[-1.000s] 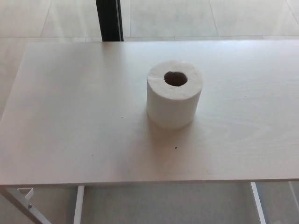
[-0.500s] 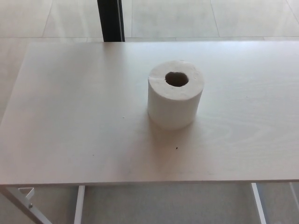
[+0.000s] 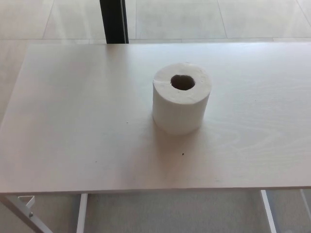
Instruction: A toilet paper roll is kept in the middle of the desk infront of the robot. The robot places its left hand on the top of the toilet paper roll to hold it still and uses its right hand to tear off a piece of toilet paper from it and hands the paper to a person
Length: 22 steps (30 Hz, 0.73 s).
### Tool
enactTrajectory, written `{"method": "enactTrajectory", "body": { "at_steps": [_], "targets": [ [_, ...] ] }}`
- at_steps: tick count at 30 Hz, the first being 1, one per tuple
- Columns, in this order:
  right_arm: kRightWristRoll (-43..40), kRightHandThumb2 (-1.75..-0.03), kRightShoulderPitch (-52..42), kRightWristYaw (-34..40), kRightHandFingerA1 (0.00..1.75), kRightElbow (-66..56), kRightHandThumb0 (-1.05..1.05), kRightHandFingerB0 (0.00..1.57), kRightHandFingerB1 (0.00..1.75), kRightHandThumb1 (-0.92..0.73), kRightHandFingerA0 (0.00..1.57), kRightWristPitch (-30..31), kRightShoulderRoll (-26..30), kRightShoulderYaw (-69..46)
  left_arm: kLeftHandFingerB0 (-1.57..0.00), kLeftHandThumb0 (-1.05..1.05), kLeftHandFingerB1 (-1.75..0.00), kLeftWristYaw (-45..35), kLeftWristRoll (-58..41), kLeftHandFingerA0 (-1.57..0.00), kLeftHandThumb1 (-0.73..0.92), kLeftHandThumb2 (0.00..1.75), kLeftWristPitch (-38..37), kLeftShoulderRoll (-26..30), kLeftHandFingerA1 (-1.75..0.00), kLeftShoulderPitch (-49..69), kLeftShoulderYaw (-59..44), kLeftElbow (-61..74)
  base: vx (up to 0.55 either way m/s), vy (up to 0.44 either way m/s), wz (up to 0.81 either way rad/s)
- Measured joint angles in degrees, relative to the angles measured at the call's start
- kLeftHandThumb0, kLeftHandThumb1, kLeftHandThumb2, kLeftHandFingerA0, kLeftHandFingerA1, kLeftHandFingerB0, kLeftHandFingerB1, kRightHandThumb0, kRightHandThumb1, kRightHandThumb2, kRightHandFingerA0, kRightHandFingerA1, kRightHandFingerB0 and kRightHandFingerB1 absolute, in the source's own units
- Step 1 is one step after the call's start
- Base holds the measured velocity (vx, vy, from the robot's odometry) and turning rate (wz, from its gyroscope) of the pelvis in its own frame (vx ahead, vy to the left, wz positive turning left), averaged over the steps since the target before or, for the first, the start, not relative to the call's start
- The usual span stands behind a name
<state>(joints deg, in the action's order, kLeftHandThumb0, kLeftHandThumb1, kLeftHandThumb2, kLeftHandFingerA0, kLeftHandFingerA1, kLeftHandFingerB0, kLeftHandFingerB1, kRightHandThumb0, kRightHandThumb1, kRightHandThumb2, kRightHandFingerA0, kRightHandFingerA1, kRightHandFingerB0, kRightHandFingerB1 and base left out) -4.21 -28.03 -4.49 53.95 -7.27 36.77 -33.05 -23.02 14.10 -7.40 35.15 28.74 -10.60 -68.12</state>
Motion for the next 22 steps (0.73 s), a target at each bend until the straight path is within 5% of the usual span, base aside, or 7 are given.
{"method": "enactTrajectory", "body": {
  "at_steps": [22],
  "targets": [
    [0.39,-0.63,-0.9,3.18,0.87,3.93,-0.53,0.81,0.5,-0.76,0.86,-8.95,1.95,1.12,-0.36,-0.66,-0.36,-1.33,-2.48,-0.3,0.8,0.64,-4.77,1.02,-0.42,0.26,2.61,-3.14,0.0,0.0,0.0]
  ]
}}
